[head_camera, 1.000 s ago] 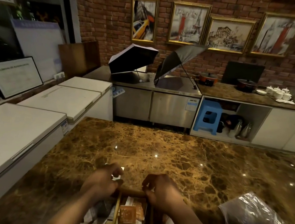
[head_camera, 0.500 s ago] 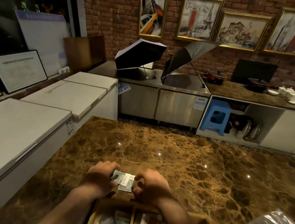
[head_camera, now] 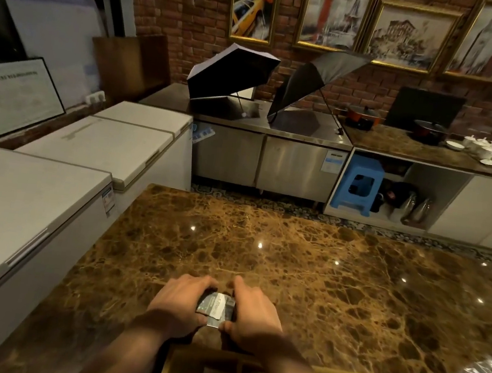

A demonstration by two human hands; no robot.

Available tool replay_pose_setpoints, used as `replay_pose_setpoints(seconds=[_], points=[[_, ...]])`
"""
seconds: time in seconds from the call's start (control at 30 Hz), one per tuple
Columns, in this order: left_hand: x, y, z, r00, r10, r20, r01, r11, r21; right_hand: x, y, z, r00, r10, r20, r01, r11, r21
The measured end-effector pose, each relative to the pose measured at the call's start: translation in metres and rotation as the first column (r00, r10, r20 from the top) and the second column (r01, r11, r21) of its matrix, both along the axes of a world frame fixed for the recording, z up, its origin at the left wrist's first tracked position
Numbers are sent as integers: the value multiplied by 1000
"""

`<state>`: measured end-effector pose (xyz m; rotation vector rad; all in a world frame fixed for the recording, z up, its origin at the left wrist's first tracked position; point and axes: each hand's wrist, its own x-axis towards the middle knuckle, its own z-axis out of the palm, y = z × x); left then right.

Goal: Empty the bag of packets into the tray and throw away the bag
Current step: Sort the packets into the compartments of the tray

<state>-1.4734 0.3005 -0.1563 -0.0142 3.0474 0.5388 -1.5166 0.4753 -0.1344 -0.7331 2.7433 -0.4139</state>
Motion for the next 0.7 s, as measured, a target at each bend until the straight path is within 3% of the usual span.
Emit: replay_pose_setpoints(seconds=[0.2, 0.43, 0.7], points=[[4, 0, 4, 997, 52, -51, -53, 998, -27, 0, -6, -3, 999, -33, -29, 33, 999, -30], [15, 1, 12, 984, 138, -111, -143, 989, -41, 2, -4, -1, 996, -91, 9, 91, 980, -175], [30, 11, 37, 964, 213, -160, -206, 977, 58, 13, 10, 26, 992, -121, -23, 110, 957, -267]])
